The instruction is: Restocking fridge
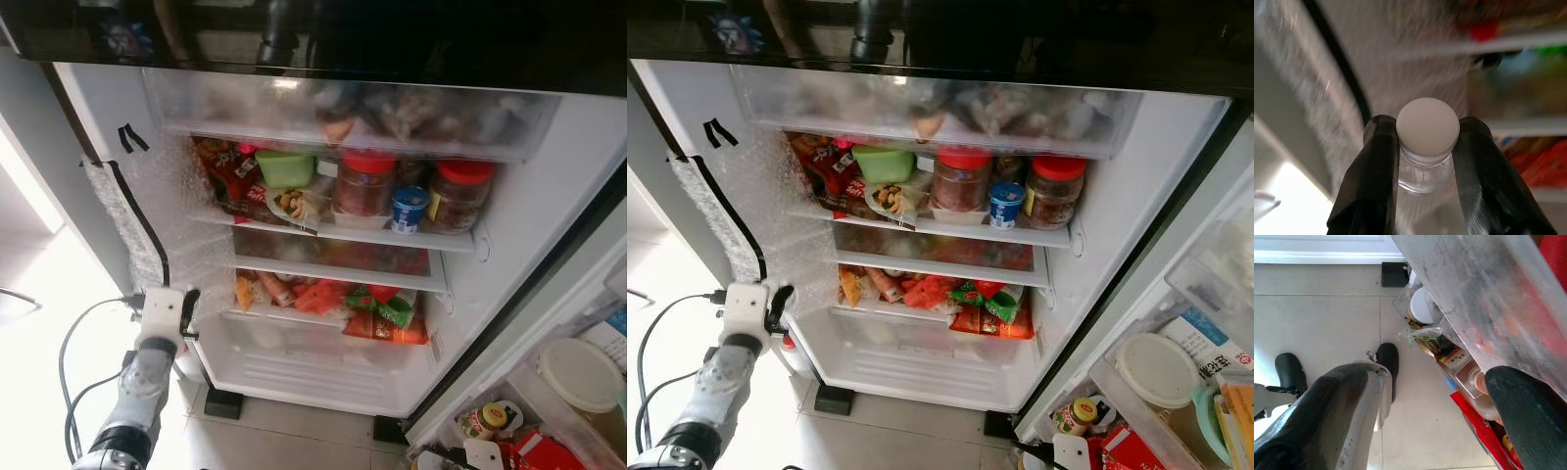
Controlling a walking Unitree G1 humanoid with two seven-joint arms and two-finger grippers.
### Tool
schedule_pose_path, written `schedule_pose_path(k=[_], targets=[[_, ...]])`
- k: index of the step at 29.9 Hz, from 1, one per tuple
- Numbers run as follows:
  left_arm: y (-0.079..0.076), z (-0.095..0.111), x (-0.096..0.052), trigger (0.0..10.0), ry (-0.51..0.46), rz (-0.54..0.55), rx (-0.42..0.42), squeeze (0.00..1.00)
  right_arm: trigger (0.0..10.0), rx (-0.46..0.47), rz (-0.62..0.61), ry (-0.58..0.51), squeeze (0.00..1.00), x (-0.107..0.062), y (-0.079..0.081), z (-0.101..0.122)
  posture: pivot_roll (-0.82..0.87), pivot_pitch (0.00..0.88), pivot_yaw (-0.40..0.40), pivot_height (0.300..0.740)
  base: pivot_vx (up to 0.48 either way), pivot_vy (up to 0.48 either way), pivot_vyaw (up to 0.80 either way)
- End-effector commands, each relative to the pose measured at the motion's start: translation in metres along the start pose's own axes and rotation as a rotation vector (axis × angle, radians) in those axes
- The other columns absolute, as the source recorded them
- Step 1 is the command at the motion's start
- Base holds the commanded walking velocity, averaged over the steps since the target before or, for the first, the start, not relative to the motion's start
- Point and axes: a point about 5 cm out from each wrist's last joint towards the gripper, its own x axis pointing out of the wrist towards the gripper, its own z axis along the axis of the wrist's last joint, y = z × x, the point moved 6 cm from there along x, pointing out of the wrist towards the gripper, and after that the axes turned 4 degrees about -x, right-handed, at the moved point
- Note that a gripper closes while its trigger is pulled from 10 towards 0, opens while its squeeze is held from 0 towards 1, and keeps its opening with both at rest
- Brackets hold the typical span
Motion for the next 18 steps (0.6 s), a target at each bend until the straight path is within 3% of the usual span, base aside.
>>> schedule_pose_path(k=[1, 2, 3, 5, 7, 13, 18], targets=[[-0.024, 0.018, 0.003, 10.0, -0.065, -0.091, -0.048, 0.0, 10.0, -0.003, -0.054, -0.068, 0.0, -0.001, -0.02, 0.017, -0.01, 0.0, -0.008, 0.74, 0.0, 0.0, 0.0], [-0.06, 0.036, 0.0, 10.0, -0.118, -0.23, -0.108, 0.0, 10.0, -0.018, -0.049, -0.057, 0.0, -0.001, -0.02, 0.013, -0.02, 0.0, -0.005, 0.74, 0.0, 0.0, 0.0], [-0.074, 0.04, -0.003, 10.0, -0.129, -0.288, -0.121, 0.0, 10.0, -0.016, -0.048, -0.054, 0.0, -0.001, -0.02, 0.012, -0.02, 0.0, -0.002, 0.74, 0.0, 0.0, 0.0], [-0.08, 0.041, -0.006, 10.0, -0.13, -0.312, -0.122, 0.0, 10.0, -0.012, -0.049, -0.053, 0.0, -0.001, -0.019, 0.011, -0.02, 0.0, 0.0, 0.74, 0.0, 0.0, 0.0], [-0.098, 0.042, -0.019, 10.0, -0.135, -0.401, -0.101, 0.0, 10.0, -0.008, -0.048, -0.049, 0.0, -0.002, -0.019, 0.008, -0.03, 0.0, 0.011, 0.74, 0.0, 0.0, 0.0], [-0.115, 0.054, -0.044, 10.0, -0.159, -0.519, -0.069, 0.0, 10.0, -0.018, -0.045, -0.039, 0.0, -0.002, -0.02, 0.001, -0.03, 0.0, 0.019, 0.74, 0.0, 0.0, 0.0], [-0.107, 0.058, -0.051, 10.0, -0.167, -0.468, -0.068, 0.0, 10.0, 0.014, -0.041, -0.053, 0.0, -0.003, -0.02, -0.002, -0.05, 0.0, 0.032, 0.74, 0.0, 0.0, 0.0]])
